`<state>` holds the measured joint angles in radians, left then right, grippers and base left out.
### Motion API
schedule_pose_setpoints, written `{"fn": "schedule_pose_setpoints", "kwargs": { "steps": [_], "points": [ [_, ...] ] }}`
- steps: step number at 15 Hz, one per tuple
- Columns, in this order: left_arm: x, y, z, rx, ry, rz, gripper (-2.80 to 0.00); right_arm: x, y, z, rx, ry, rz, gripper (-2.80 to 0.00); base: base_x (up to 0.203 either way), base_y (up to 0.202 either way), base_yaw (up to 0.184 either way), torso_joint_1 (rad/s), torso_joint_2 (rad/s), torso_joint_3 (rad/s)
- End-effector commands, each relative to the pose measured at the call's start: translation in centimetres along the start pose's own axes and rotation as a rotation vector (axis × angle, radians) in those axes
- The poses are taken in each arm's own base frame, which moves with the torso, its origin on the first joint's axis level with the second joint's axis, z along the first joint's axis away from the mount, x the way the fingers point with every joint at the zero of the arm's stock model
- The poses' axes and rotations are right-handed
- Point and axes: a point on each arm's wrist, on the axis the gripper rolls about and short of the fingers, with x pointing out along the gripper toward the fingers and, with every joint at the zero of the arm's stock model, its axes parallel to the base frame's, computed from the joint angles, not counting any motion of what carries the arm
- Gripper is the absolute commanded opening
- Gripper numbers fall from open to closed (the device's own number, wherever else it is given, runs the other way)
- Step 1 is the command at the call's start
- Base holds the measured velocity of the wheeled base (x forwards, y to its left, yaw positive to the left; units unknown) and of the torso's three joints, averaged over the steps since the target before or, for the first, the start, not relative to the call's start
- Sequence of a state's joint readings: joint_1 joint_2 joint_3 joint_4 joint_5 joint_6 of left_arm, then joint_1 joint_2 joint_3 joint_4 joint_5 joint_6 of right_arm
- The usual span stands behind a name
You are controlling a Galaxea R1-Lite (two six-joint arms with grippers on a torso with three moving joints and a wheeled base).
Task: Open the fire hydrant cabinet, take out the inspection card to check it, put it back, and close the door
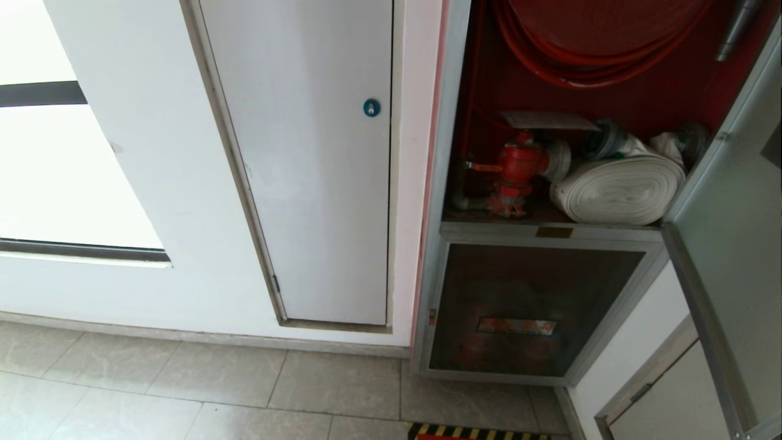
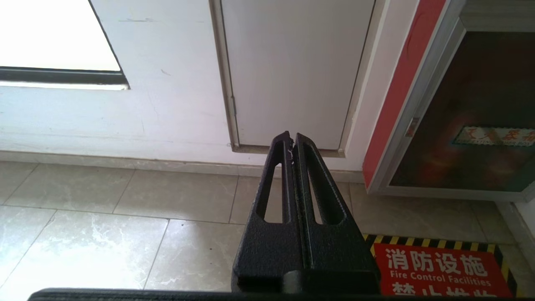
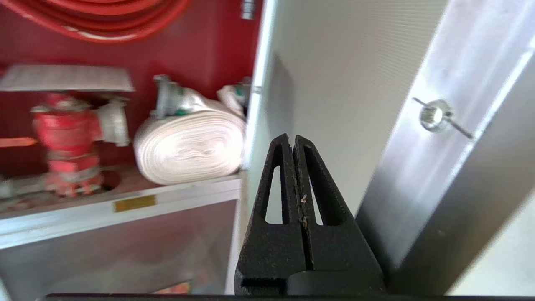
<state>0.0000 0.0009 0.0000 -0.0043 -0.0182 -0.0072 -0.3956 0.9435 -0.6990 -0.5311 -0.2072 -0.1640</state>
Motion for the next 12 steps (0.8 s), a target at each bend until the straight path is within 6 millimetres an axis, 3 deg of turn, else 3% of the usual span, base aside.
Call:
{"fn": "schedule_pose_setpoints", "kwargs": {
  "steps": [1, 12],
  "points": [
    [0.0, 0.0, 0.0, 0.000, 0.000, 0.000, -2.80, -0.3, -0.4, 0.1, -0.008, -0.008, -0.035, -2.80, 0.000, 0.000, 0.000, 0.000, 0.00, 0.000],
    [0.0, 0.0, 0.0, 0.000, 0.000, 0.000, -2.80, -0.4, -2.6, -0.7, -0.071, 0.029, -0.231, -2.80, 0.000, 0.000, 0.000, 0.000, 0.00, 0.000]
  ]
}}
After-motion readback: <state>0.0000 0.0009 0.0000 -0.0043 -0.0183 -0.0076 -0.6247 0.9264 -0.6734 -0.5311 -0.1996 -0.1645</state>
